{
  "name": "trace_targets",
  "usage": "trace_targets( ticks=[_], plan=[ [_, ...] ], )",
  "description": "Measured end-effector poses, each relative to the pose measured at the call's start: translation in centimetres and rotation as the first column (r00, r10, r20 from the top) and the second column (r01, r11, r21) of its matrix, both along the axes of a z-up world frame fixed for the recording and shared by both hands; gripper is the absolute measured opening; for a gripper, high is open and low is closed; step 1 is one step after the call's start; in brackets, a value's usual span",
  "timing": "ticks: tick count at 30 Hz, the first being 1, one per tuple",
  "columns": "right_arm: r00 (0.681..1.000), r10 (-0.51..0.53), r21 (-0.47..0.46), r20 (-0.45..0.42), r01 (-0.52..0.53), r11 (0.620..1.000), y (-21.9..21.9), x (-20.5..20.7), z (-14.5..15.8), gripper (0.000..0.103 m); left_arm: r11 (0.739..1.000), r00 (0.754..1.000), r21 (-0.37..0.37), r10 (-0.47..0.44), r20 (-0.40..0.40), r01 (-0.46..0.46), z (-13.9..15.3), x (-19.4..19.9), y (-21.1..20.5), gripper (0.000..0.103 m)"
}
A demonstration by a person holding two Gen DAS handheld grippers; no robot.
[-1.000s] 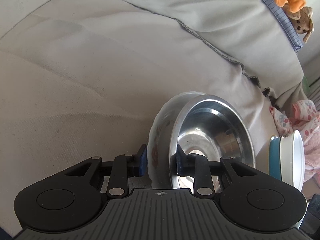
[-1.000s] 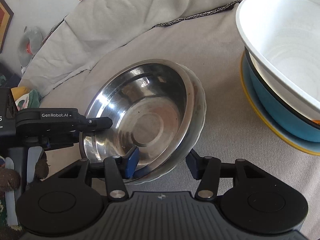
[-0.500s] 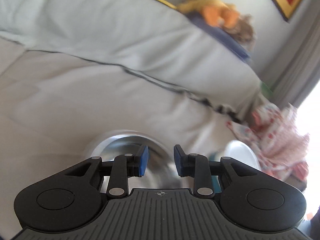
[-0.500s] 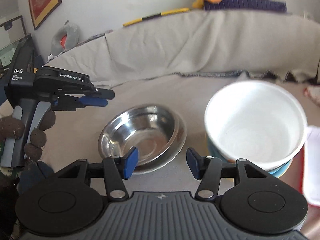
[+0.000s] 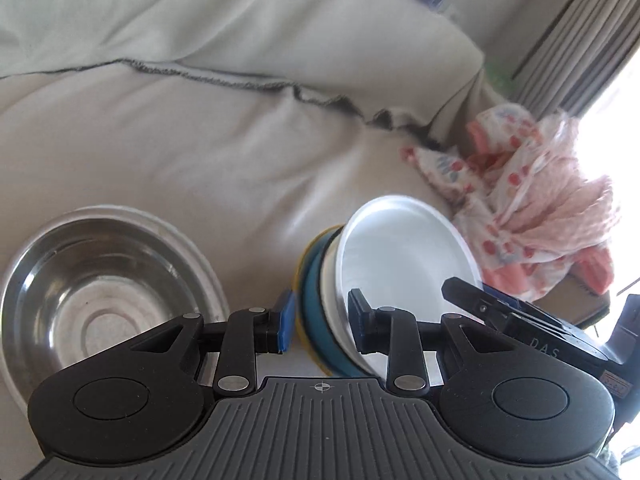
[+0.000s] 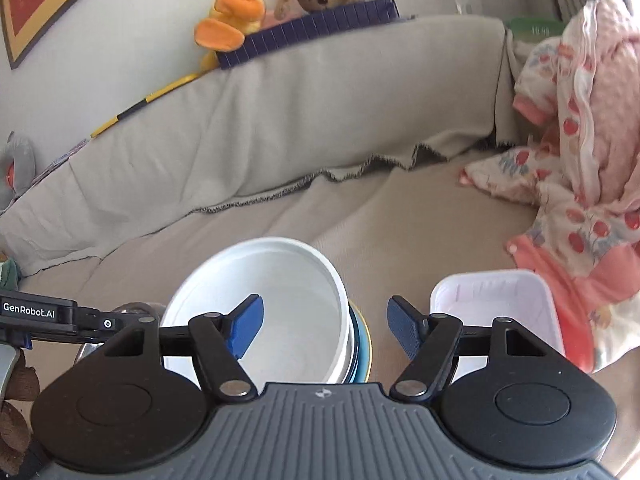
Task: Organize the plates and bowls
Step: 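Grasp the rim of the stacked white bowl with the right gripper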
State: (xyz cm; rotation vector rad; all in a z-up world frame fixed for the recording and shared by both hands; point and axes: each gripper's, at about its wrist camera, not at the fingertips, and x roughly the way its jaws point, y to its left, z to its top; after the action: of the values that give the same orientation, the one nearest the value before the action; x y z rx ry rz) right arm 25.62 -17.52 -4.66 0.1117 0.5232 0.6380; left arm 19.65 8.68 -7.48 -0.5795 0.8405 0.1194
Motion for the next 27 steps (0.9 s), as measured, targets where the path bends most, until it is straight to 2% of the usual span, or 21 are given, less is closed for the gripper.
trace_targets(
  ticks=[3,7,9,12,17,22,27],
  plan=[
    [1.0,0.016,-0.043,-0.022,-0.017,0.999,1.1,0.8,-1.7,0.058,1.0,1.0,0.011,0.003,-0.024,-0.003,-0.7,0.8,0.1,0.035],
    [0.999,-0.033,-0.089,-0.041,0.029,0.996,1.3,2.1,-2.8,0.057,1.0,0.999,-0.026,-0.006,-0.051,0.004,-1.8,1.8,0.4,0.045],
    [0.996,-0.033,-0.064,-0.083,0.028,0.998,0.8,3.0,-3.2,0.057,0.999,0.998,-0.051,-0.015,-0.064,0.011,-2.3,2.2,0.4,0.048],
    [0.988,0.02,-0.014,-0.15,-0.023,1.0,0.2,3.8,-3.5,0.057,0.999,0.997,-0.039,-0.013,-0.081,0.009,-2.7,2.8,0.1,0.048],
    [0.973,0.058,0.003,-0.224,-0.059,0.998,1.1,4.7,-4.2,0.058,0.996,0.995,-0.086,-0.034,-0.095,0.026,-3.5,3.1,-0.5,0.046],
    [0.94,0.112,0.031,-0.323,-0.108,0.994,2.2,5.9,-5.4,0.058,0.994,0.996,-0.111,-0.026,-0.084,0.016,-4.1,2.9,-0.9,0.051],
    [0.908,0.16,0.087,-0.386,-0.137,0.987,2.5,6.4,-6.1,0.06,0.998,0.997,-0.066,-0.019,-0.075,0.014,-4.4,2.8,-1.9,0.053]
  ],
)
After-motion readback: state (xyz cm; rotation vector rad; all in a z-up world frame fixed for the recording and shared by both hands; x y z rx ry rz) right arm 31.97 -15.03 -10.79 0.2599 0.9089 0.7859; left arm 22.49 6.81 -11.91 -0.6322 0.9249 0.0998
